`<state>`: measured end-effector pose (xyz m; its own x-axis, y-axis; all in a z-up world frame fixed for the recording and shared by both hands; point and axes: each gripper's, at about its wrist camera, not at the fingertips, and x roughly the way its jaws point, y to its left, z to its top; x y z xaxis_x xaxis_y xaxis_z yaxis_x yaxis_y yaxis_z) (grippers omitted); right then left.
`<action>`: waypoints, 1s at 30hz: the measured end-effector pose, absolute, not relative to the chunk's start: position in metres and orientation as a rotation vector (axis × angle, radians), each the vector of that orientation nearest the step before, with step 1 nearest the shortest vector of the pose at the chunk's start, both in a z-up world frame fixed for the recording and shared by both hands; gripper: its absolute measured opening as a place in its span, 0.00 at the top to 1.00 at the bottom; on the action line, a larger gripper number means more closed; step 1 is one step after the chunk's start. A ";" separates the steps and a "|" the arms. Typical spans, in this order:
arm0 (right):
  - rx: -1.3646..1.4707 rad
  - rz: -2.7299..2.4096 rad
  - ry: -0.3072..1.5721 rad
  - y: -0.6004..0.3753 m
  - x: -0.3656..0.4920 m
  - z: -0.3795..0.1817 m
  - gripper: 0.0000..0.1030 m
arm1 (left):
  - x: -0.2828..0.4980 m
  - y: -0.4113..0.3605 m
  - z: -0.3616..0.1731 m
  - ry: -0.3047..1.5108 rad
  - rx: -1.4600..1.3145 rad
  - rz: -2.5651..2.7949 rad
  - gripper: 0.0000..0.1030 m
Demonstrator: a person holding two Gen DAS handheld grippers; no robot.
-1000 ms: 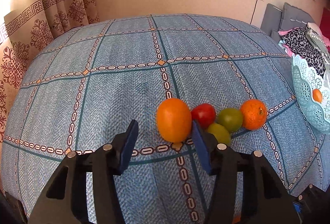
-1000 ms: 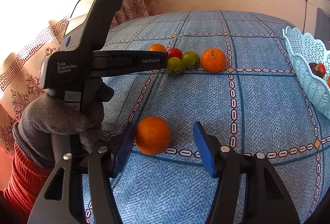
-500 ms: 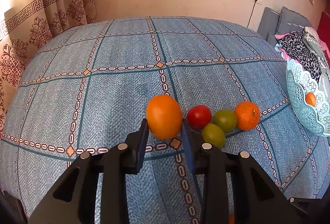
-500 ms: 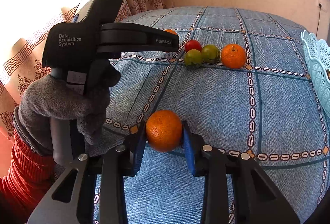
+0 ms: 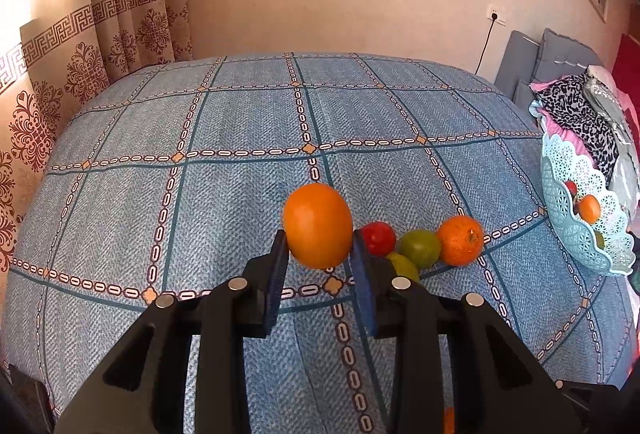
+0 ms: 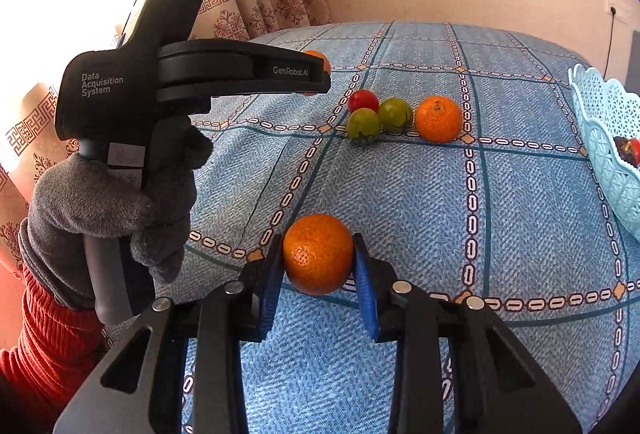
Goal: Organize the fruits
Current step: 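Carry the orange and tangerine over the blue basket and open both tools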
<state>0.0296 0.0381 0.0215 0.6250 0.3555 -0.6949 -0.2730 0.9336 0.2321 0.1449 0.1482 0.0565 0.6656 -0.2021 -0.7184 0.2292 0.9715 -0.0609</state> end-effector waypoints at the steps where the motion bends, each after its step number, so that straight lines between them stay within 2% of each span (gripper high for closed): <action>1: 0.110 0.355 0.813 0.035 0.029 0.024 0.68 | 0.143 0.147 0.058 0.801 0.036 -0.247 0.69; 17: 0.223 0.200 0.668 -0.040 0.019 0.081 0.68 | 0.131 0.127 0.067 0.763 0.067 -0.289 0.69; 30: 0.299 0.081 0.597 -0.092 0.009 0.101 0.68 | 0.113 0.095 0.082 0.718 0.142 -0.340 0.69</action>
